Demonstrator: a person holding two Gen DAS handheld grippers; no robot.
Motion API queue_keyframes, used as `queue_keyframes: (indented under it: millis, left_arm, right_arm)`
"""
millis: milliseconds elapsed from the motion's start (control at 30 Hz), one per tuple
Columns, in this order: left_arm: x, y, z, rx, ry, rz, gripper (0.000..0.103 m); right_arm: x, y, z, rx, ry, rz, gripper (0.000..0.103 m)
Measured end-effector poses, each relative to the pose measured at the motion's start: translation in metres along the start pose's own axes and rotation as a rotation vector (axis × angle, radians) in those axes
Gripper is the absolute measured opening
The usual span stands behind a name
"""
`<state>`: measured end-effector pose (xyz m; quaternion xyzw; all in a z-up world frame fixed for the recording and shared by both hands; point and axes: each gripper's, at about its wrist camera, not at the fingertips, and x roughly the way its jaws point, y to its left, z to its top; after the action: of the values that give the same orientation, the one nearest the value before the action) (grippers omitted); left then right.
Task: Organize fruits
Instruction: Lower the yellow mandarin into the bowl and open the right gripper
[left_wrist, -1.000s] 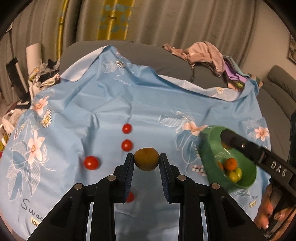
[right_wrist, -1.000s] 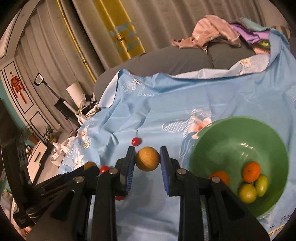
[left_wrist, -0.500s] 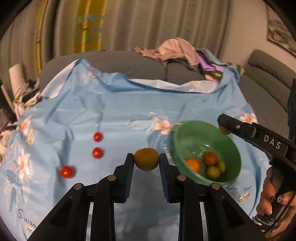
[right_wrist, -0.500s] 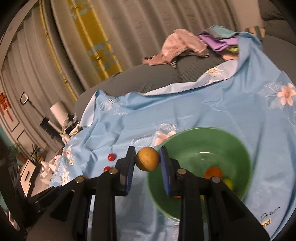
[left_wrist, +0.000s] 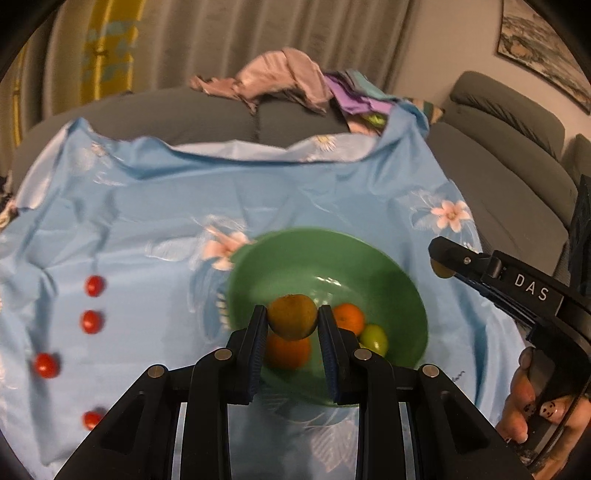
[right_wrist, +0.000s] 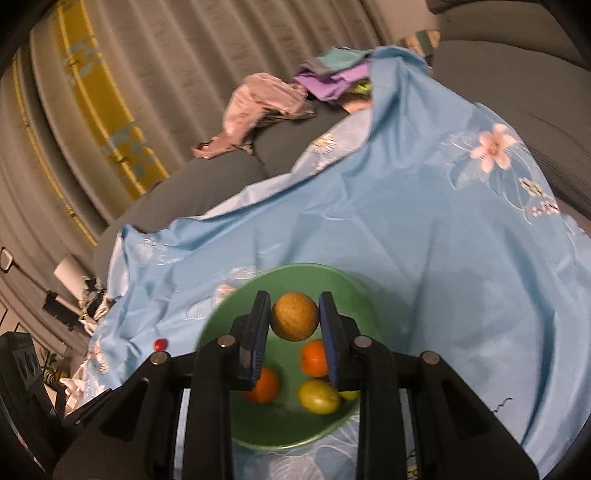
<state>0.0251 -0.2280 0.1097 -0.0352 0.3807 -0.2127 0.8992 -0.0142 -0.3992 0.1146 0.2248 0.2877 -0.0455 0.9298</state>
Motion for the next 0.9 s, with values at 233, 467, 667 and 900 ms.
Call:
queue_keyframes:
  millis: [233,467,667,900]
  left_arm:
    - [0.032,-0.011,-0.007,-0.005,0.074,-0.047,0.028]
    - [0.045,-0.015,-0.009,-0.004,0.107,-0.048,0.028]
    - [0.054,-0.014,-0.012,-0.014,0.13,-0.041,0.028]
    - [0.057,-0.019,-0.011,-0.002,0.136,-0.034,0.028]
  right_arm:
    - [0.016,-0.014,0.0,0.019,0.047,-0.031,0.028]
    - [0.034,-0.012,-0.004,0.001,0.108,-0.029,0.028]
    - [0.044,-0.008,-0.006,-0.02,0.142,-0.031,0.028]
    - [0.055,-0.007,-0.008,-0.036,0.179,-0.054,0.028]
